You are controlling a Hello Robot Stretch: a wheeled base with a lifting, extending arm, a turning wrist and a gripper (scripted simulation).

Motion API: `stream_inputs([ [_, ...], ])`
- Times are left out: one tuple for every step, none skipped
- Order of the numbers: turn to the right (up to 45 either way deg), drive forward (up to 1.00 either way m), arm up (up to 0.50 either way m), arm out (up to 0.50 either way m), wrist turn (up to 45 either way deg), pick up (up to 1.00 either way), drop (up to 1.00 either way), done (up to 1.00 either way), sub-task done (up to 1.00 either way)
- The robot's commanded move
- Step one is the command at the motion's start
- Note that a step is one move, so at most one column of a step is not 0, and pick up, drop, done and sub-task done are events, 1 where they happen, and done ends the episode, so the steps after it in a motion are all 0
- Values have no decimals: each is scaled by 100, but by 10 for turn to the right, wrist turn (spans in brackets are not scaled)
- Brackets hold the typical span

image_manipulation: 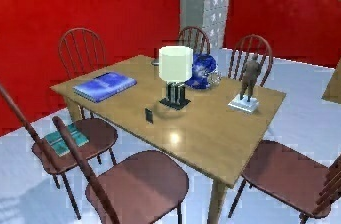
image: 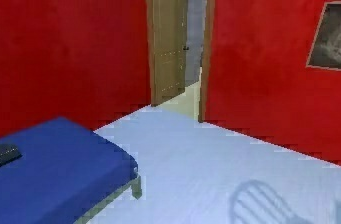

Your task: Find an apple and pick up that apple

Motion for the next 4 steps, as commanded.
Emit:
stream_inputs([
  [0, 15, 0, 0, 0, 0, 0, 0, 0],
  [180, 0, 0, 0, 0, 0, 0, 0, 0],
  [0, 95, 0, 0, 0, 0, 0, 0, 0],
  [-210, 0, 0, 0, 0, 0, 0, 0, 0],
])
